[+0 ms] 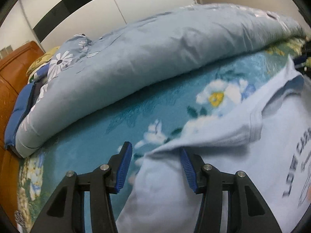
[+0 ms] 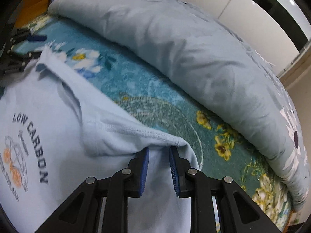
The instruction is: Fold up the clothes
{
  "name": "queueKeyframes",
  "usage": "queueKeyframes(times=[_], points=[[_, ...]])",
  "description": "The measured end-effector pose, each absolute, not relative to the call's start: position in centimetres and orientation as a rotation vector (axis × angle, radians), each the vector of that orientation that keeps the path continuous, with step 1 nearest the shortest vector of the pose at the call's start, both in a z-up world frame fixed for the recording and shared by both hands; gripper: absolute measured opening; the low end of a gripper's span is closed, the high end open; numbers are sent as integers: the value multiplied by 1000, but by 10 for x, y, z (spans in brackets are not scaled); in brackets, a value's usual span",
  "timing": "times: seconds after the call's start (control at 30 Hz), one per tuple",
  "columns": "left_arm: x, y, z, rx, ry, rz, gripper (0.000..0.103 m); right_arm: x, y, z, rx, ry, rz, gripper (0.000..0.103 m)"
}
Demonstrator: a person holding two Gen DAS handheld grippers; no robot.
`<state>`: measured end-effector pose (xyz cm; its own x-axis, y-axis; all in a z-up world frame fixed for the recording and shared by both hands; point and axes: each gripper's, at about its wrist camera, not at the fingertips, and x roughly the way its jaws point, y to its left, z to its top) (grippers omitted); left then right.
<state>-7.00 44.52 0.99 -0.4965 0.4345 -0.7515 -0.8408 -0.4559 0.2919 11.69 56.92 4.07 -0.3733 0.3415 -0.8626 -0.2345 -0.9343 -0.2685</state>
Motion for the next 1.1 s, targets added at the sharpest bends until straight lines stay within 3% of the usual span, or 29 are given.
queueKeyframes(times=[0.27, 0.4, 0.6, 0.77, 0.87, 1.0, 1.1], points=[[-113, 454, 2, -1052, 553, 2118, 53, 116, 616, 42, -1347, 245, 2272, 24], [-115, 440, 11, -1093, 433, 2151, 53, 125, 614, 51, -1286, 234, 2304, 24], [-64, 394, 56, -990, 422, 2206, 53, 177, 583, 91, -1151, 243, 2384, 24], [13, 320, 81, -912, 480, 2247, 53, 256, 514, 88, -1240, 293, 2406, 24], [36, 254, 82, -875, 472, 2255, 53, 308, 471, 83, -1292, 320, 2392, 24], [93, 202, 68, -809, 595, 2288, 55, 373, 411, 87, -1291, 376, 2406, 24], [121, 177, 53, -873, 547, 2261, 55, 402, 377, 80, -1269, 550, 2427, 24]])
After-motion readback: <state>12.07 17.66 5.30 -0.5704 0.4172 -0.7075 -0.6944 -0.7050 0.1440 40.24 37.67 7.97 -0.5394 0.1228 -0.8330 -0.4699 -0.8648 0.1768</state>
